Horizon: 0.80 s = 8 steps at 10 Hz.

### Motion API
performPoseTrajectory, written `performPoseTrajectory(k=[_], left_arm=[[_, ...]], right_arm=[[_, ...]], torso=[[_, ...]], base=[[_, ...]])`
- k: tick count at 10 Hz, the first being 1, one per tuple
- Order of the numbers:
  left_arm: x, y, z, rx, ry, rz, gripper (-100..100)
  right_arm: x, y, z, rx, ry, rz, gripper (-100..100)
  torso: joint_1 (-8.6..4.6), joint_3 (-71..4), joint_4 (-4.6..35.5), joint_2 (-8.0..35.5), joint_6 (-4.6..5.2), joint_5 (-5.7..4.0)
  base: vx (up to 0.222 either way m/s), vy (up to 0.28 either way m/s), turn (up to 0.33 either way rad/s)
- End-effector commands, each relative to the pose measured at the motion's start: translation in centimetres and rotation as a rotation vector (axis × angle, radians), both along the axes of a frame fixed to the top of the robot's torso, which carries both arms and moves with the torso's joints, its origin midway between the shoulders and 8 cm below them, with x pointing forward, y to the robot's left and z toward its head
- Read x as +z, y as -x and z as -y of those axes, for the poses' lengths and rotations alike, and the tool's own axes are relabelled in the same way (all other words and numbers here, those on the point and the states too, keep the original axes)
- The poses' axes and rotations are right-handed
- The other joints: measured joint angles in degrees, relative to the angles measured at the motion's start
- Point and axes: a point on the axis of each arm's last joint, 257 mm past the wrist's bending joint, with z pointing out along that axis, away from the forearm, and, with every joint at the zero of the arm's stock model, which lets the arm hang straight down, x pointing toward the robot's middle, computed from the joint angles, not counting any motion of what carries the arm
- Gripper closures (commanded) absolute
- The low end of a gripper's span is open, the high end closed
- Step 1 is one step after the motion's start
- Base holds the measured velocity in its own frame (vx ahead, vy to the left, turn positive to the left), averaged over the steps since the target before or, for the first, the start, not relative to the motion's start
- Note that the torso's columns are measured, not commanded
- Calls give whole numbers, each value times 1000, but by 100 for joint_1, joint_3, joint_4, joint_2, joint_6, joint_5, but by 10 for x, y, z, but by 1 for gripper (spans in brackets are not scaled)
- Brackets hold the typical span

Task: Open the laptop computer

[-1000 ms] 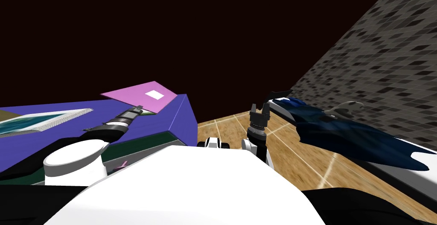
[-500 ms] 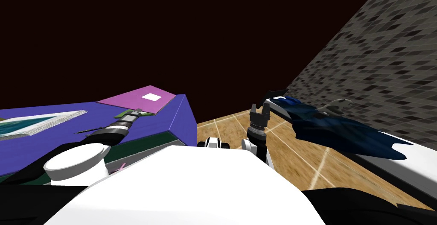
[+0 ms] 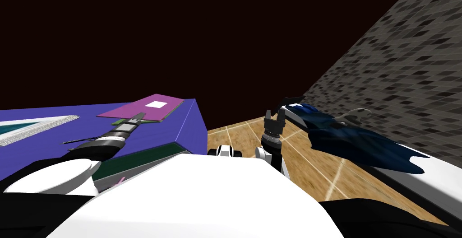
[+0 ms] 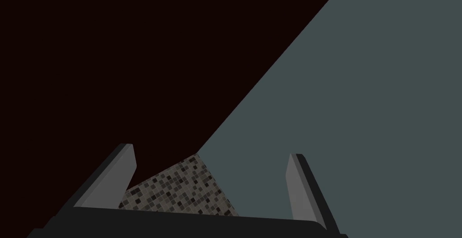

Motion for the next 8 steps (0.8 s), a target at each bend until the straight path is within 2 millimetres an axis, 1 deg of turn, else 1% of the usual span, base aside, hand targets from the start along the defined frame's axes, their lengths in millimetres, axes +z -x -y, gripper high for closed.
performPoseTrajectory(k=[1,5,6,7,8], left_arm=[[22,15,-1,-9,-6,3,-100],[50,36,4,-25,-19,-5,-100],[47,34,1,-21,-19,-3,-100],[47,35,2,-22,-17,-3,0],[47,35,2,-22,-17,-3,0]], right_arm=[[0,0,0,0,0,0,0],[0,0,0,0,0,0,0],[0,0,0,0,0,0,0],[0,0,0,0,0,0,0],[0,0,0,0,0,0,0]], torso=[[-5,8,6,14,1,-5],[13,14,6,21,-5,6],[15,10,5,16,-6,6],[14,14,6,23,-4,7],[11,18,8,28,-5,5]], base=[[90,-30,16],[69,-22,29],[32,-2,9],[6,-1,-2],[0,0,0]])
